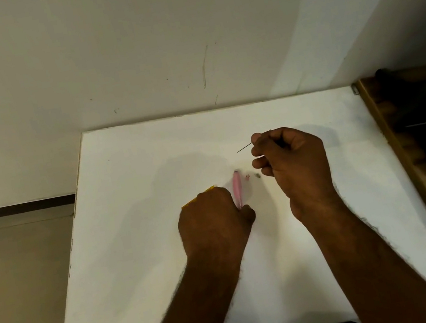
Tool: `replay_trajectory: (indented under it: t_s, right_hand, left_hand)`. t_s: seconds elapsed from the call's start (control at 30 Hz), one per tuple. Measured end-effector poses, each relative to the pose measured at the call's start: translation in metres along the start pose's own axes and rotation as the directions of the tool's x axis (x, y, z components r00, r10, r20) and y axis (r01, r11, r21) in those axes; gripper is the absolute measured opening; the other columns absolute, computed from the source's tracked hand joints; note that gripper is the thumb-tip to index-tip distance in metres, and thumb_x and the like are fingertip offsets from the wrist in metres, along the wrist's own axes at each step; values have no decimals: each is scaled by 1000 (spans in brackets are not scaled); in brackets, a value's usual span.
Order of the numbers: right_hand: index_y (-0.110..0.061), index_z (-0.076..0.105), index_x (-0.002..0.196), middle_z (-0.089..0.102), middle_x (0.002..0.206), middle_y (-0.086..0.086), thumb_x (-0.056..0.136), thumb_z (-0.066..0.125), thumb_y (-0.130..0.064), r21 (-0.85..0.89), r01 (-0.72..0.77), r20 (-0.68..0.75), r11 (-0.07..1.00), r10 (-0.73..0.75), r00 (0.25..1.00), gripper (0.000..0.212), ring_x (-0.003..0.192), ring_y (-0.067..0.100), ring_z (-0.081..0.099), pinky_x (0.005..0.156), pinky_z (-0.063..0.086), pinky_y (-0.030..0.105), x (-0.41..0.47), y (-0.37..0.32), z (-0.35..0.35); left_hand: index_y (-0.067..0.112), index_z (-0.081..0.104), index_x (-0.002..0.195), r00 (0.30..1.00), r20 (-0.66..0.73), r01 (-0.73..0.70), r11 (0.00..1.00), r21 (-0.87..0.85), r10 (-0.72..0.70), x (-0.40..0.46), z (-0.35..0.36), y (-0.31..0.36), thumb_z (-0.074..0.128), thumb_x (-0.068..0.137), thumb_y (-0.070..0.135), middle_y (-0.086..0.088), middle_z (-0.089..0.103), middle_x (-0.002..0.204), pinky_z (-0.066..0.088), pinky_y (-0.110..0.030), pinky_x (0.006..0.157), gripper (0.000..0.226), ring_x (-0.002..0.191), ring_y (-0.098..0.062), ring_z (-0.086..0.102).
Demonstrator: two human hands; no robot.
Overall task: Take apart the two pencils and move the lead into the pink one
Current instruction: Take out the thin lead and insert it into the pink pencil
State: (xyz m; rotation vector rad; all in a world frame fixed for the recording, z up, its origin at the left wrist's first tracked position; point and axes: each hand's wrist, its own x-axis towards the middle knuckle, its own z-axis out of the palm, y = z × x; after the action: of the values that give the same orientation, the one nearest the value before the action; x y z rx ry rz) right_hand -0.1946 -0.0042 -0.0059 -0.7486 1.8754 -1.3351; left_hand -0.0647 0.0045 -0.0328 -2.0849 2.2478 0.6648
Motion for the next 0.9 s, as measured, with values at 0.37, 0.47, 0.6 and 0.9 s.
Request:
replay_trajectory:
  t_s: [0.37,0.47,0.6,0.9]
  right_hand:
    - [-15,63,104,81,87,6,103,55,-29,330,-203,152,922,160,975,16,79,27,79,62,62,33,-2,-7,2]
    - [-15,60,105,81,86,8,104,53,-30,344,-169,169,923,116,979,17,77,29,79,60,61,32,-5,-8,5]
    - [-16,61,105,81,83,7,103,54,-32,305,-94,143,948,52,988,17,74,28,79,59,61,32,-6,-9,7]
    - [-18,62,95,76,76,5,102,57,-27,244,36,106,969,-64,992,12,70,26,77,61,61,34,-8,-9,7]
  left_hand:
    - [26,59,66,970,-241,-87,966,-242,27,6,-29,-10,63,71,49,9,58,58,29,-18,48,23,51,-7,51]
    - [25,63,68,977,-209,-86,964,-254,32,6,-30,-13,65,71,45,8,61,60,34,-19,51,21,54,-10,56]
    - [23,63,69,977,-207,-105,971,-213,61,7,-33,-14,64,72,43,6,62,63,40,-21,53,20,57,-13,58]
    - [22,57,65,969,-224,-140,980,-140,106,7,-33,-14,61,75,40,5,56,63,26,-21,48,20,54,-14,51]
